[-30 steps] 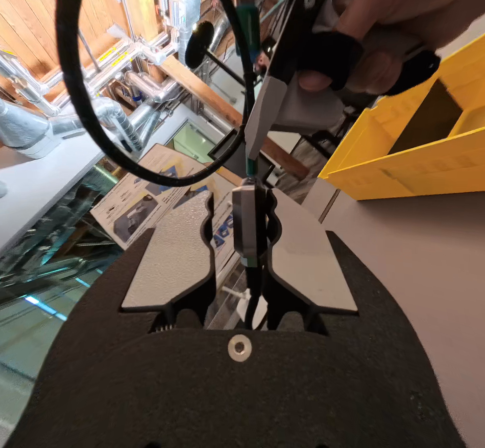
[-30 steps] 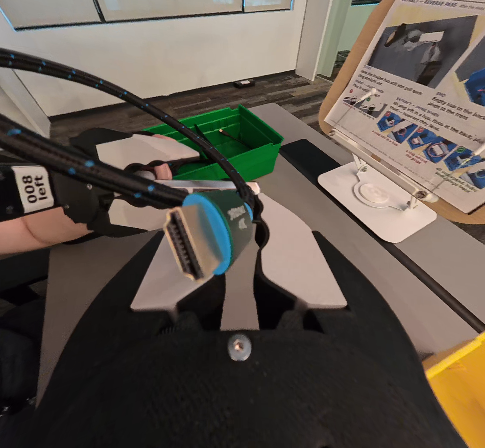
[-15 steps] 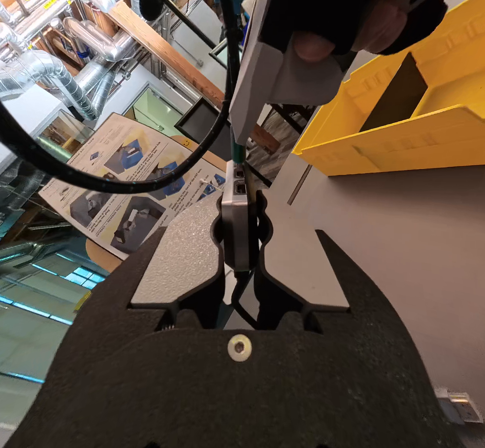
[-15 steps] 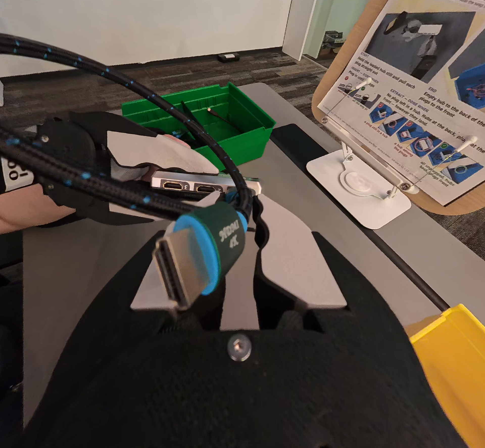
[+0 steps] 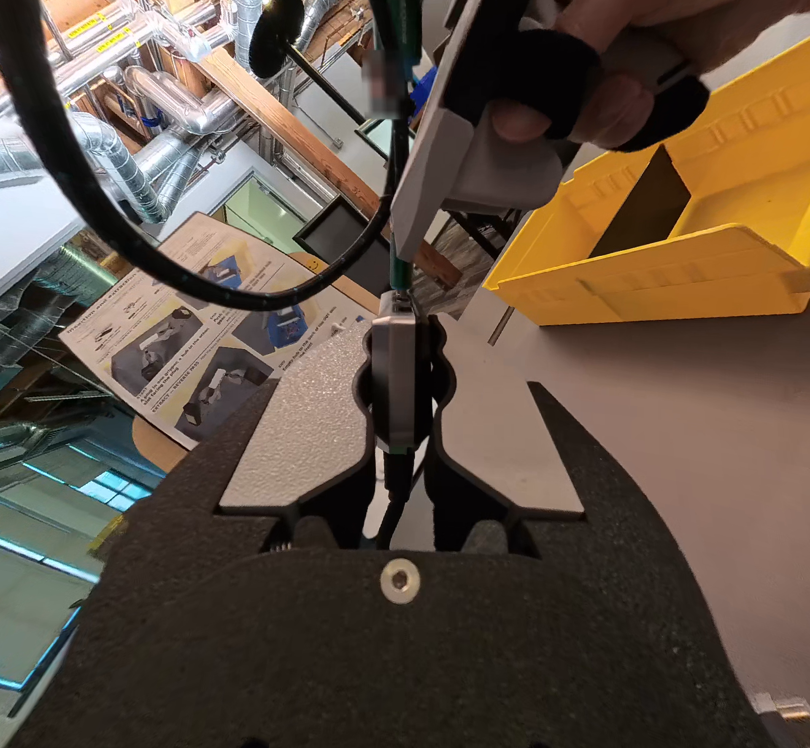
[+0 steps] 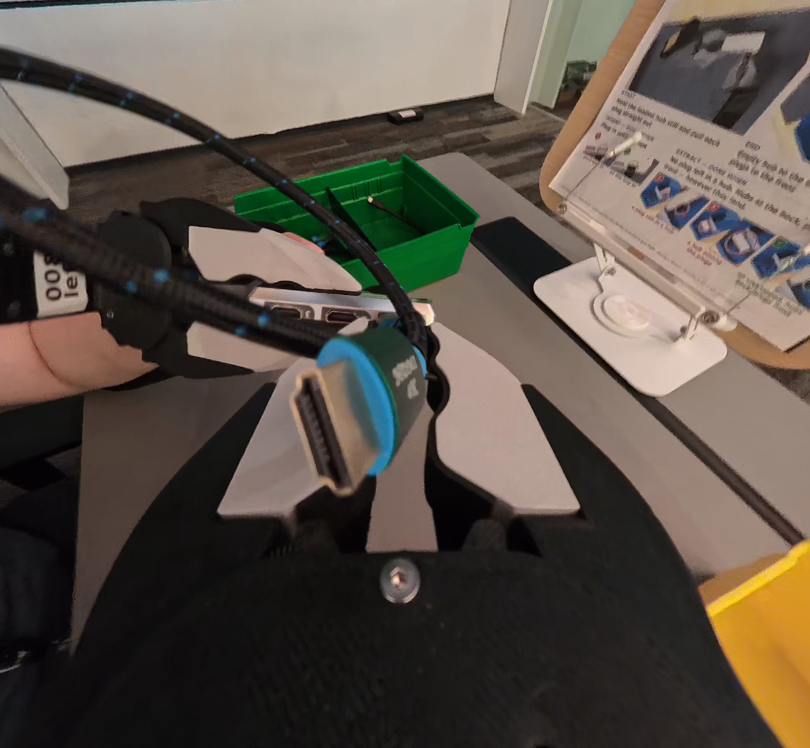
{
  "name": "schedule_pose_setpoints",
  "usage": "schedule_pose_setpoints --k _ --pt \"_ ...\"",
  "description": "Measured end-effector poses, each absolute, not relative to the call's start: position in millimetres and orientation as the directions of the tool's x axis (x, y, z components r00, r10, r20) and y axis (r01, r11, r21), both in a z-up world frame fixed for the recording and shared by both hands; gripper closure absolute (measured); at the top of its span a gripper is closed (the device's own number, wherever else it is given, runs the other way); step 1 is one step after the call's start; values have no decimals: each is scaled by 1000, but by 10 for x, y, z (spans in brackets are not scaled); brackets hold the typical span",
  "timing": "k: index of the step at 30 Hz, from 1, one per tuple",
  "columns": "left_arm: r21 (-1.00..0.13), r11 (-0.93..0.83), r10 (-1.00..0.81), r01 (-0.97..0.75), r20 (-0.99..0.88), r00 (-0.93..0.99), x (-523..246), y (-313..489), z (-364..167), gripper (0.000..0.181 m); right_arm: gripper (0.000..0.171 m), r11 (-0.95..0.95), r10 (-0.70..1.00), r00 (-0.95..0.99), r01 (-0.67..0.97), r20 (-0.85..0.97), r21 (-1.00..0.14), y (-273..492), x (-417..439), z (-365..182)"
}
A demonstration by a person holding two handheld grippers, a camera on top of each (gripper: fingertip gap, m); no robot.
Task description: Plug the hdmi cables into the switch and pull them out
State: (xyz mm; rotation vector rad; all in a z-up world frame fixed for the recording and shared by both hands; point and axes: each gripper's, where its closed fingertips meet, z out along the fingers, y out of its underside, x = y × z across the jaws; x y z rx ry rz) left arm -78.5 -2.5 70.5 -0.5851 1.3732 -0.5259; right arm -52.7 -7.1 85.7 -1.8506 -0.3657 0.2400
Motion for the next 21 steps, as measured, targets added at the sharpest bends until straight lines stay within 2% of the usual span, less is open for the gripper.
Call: schedule_pose_setpoints --k 2,5,6,9,11,14,15,21 --pt "-694 718 -695 48 -711 110 -817 -6 787 160 152 -185 425 899 202 107 -962 -92 -550 928" --pt "-771 623 -776 131 -630 -18 -924 -29 877 160 122 -70 387 862 383 329 -921 -141 -370 978" --pt "-797 581 -799 166 -597 -74 -967 -68 906 160 120 0 373 835 436 405 -900 -164 -345 1013" --pt "-830 498 -814 251 -547 -194 -1067 -216 980 160 127 220 472 709 480 523 -849 -291 -640 1028" --pt "-842 455 -808 289 -527 -263 -1119 -327 1004 160 126 278 518 640 501 567 -819 -318 -856 973" --pt "-873 374 -811 312 -471 -347 -1165 -427 1024 160 126 327 522 584 536 621 -779 -316 -1056 915" --pt "-885 345 -807 313 -450 -381 -1180 -453 1019 160 137 350 504 596 520 625 -779 -311 -1086 957" --pt "-917 270 -758 294 -391 -522 -1237 -536 926 160 150 284 667 542 448 511 -847 -380 -1215 820"
